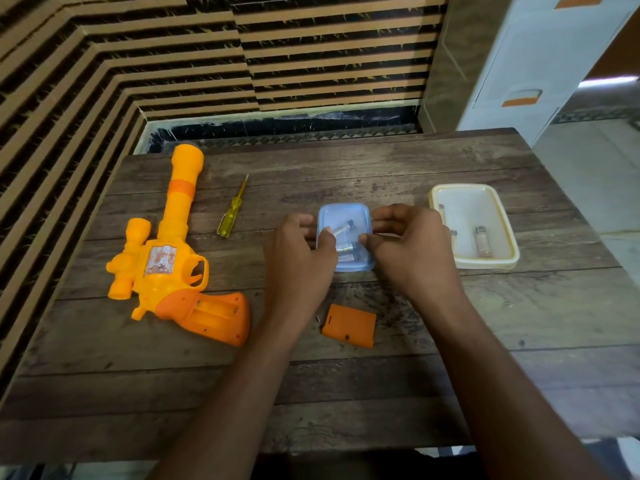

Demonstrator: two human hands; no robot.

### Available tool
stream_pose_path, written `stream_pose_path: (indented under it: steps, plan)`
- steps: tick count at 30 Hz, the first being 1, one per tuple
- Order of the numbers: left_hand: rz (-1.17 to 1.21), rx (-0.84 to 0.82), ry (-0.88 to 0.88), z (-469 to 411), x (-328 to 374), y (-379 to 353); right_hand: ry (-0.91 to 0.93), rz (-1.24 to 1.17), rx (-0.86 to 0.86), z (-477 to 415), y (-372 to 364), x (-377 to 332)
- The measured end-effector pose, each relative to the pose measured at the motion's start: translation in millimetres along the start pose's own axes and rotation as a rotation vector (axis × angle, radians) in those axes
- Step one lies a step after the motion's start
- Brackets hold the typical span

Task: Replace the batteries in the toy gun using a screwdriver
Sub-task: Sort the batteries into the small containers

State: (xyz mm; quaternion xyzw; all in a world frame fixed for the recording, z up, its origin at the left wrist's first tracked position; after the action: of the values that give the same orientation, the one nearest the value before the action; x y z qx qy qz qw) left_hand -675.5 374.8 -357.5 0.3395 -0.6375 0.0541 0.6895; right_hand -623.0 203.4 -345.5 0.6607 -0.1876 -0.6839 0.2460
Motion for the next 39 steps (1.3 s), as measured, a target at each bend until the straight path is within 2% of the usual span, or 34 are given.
stream_pose_path:
  steps: [7, 15, 22, 29, 35, 39]
  plan:
    - [0.095, -0.024, 0.115, -4.5, -5.6, 2.9, -0.076, -0.218, -0.039, -3.0, -8.1, 8.6]
    - [0.204, -0.016, 0.129, -3.9, -3.4, -2.1, -0.067, -0.391, -0.040, 0.7, -5.0, 3.9]
    - [0.241, 0.031, -0.016, 2.2, 12.6, 1.2, 0.000, -0.468, -0.036, 5.8, 0.9, -10.2]
    - [0.234, 0.034, -0.075, 5.9, 17.8, 0.4, -0.008, -0.417, -0.082, 4.7, -3.5, -7.2]
    - [0.291, 0.046, -0.001, 4.3, 12.5, 0.1, -0.039, -0.419, -0.101, 4.3, -6.8, -3.8]
    - [0.242, 0.057, 0.037, 5.1, 11.7, 0.1, 0.004, -0.334, -0.087, 6.8, -8.9, -9.7]
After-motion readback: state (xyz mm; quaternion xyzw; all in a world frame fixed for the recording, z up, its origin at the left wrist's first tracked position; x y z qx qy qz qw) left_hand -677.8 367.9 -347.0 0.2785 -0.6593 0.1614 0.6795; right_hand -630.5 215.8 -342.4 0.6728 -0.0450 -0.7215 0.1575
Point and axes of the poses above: each hand's wrist, its own z-axis away from the middle knuckle, its own y-axis out of the back of the hand, x = y × z, the point moved 7 cm from there along -z, towards the middle knuckle, and after that the axes turned 8 degrees about z, right-handed, at the moved point
